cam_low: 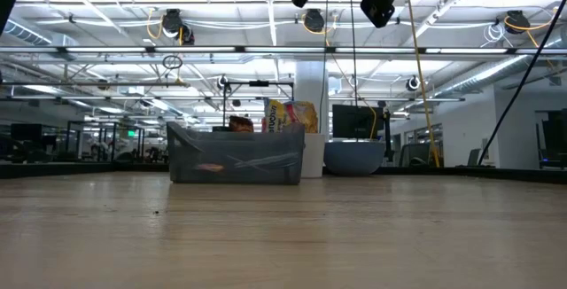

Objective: Pick & Place Food Item
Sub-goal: Put the brown seasoning bottle into the top black bin

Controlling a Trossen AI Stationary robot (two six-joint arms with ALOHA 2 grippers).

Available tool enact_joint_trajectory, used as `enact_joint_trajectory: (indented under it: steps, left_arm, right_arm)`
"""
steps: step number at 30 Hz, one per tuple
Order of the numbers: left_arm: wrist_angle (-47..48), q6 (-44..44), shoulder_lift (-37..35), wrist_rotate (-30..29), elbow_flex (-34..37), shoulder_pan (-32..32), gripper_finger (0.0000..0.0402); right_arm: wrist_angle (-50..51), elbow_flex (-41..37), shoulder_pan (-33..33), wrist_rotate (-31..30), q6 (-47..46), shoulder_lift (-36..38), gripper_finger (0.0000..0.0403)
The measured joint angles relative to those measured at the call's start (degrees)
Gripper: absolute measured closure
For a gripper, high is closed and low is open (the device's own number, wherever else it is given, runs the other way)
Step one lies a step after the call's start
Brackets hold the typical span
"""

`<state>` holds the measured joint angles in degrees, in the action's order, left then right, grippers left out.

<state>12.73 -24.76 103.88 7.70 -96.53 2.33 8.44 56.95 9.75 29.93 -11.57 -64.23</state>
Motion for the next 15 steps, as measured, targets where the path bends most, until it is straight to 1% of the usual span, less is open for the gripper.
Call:
enact_joint_trajectory:
  steps: [7, 13, 15]
  left_arm:
    - [0.26, 1.05, -0.95, -0.43, 0.06, 0.18, 0.0219]
    - [2.04, 2.47, -2.28, -0.39, 0.07, 0.6, 0.0219]
    - [3.53, 2.62, -3.11, -0.37, 0.07, 1.05, 0.0219]
  right_arm:
    - [-0.46, 0.04, 2.2, 0.91, -3.34, 0.32, 0.0163]
    - [-0.25, 0.04, 4.73, 6.48, -6.82, 0.39, 0.0126]
    - [-0.32, 0.04, 5.32, 6.67, -7.49, 0.39, 0.0115]
